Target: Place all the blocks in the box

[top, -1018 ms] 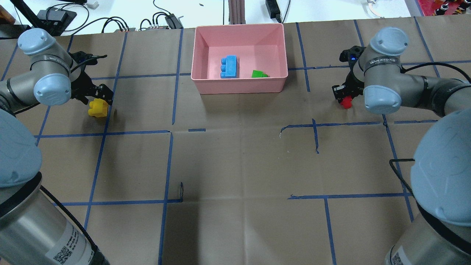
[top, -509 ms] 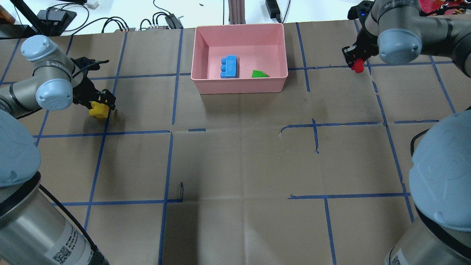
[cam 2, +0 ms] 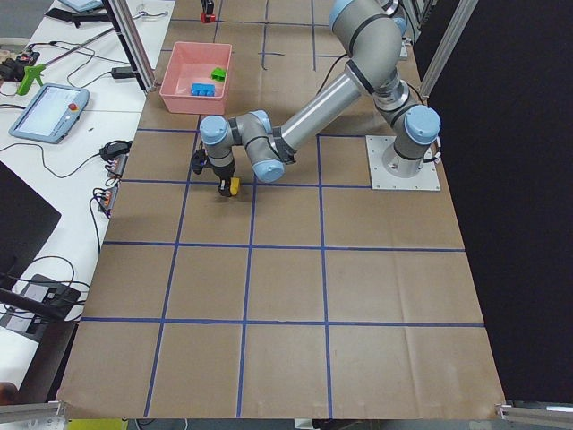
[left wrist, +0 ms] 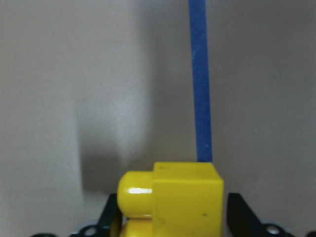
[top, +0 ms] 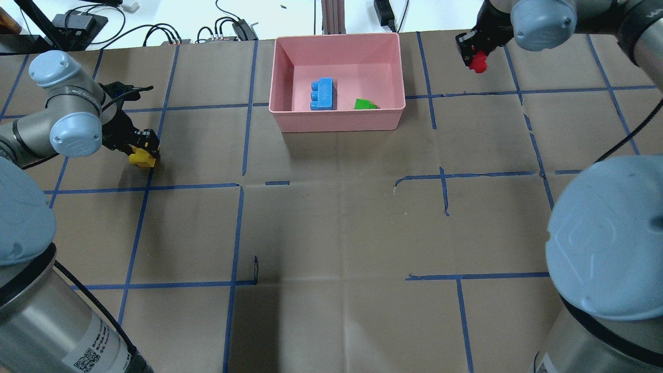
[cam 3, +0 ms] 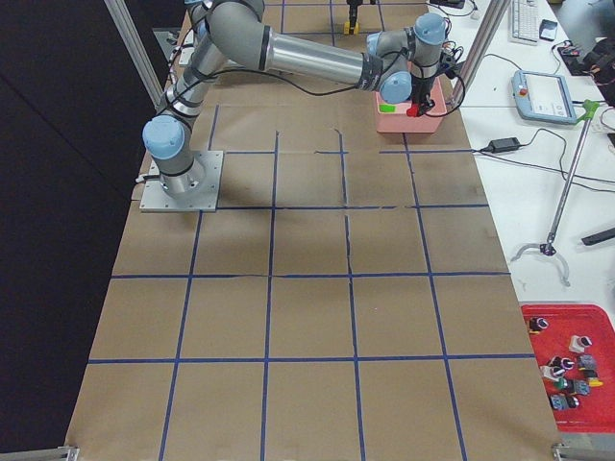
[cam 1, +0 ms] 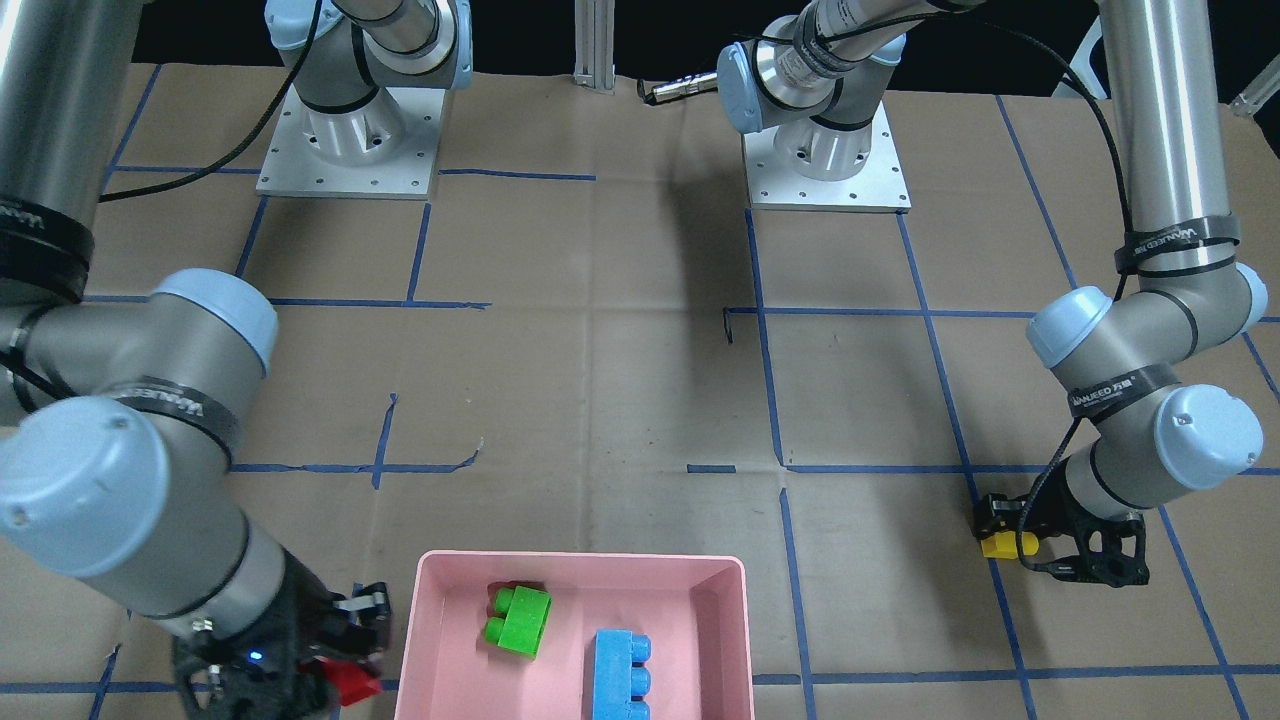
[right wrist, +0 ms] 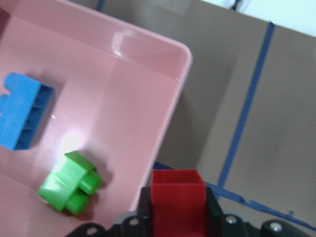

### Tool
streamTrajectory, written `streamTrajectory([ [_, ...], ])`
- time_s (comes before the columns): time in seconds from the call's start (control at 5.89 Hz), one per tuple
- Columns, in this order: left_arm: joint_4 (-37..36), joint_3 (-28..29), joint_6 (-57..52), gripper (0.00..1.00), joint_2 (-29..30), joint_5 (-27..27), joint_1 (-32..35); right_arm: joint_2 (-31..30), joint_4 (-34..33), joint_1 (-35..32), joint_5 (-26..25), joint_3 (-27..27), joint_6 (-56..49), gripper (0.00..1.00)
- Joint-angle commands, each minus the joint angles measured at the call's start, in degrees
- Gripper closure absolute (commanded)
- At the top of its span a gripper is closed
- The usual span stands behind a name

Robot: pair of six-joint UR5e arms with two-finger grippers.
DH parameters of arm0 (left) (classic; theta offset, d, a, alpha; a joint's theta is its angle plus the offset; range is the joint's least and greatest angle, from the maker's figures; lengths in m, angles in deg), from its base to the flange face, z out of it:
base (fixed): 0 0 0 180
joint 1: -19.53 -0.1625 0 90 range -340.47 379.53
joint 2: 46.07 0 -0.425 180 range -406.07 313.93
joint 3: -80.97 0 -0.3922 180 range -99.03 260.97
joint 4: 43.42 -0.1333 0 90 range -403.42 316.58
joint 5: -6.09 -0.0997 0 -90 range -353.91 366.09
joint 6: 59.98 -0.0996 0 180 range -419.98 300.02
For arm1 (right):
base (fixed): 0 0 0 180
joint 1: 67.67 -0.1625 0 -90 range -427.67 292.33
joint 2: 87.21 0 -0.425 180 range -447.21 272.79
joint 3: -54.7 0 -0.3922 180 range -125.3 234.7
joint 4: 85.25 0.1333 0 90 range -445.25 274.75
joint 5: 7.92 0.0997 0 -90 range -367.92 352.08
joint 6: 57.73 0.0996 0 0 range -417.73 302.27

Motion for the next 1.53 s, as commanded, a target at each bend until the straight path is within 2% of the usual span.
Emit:
streamTrajectory([
  [0.0, 2.2, 1.45, 0.31, 0.9, -1.59, -3.2, 0.09, 9.61, 0.1, -6.42, 3.24, 10.18, 11.8, 0.96],
  [0.17, 4.31, 2.85, 0.4, 0.9, -3.52, -3.2, 0.35, 9.13, 0.36, -7.05, 6.9, 9.52, 15.43, 0.95],
  [0.34, 8.76, 5.82, 0.57, 0.9, -4.84, -3.03, 0.53, 8.86, 1.24, -7.23, 6.76, 9.43, 15.9, 0.41],
  [0.51, 15.86, 11.86, 1.97, 0.9, -5.38, -2.77, 1.05, 9.04, 1.24, -7.23, 7.37, 9.43, 16.17, 0.01],
  [0.68, 24.63, 20.27, 3.11, 0.9, -5.03, -2.42, 3.32, 8.86, 1.42, -7.23, 7.29, 9.34, 16.17, 0.0],
  [0.85, 32.46, 27.49, 11.48, 0.9, -4.07, -2.06, 6.91, 8.86, 1.77, -6.97, 7.2, 9.17, 16.17, 0.0],
  [1.02, 34.71, 32.43, 20.09, 0.89, -2.24, 0.81, 12.6, 7.73, 7.86, -6.19, 6.68, 9.25, 15.91, 0.0],
  [1.19, 34.65, 34.75, 28.87, 0.88, -0.39, 3.19, 18.14, 3.98, 11.84, -4.0, 5.54, 9.08, 14.95, 0.0],
  [1.36, 33.95, 37.47, 35.92, 0.88, 1.46, 4.08, 23.07, -0.24, 14.75, -1.72, 1.44, 8.21, 11.28, 0.0],
])
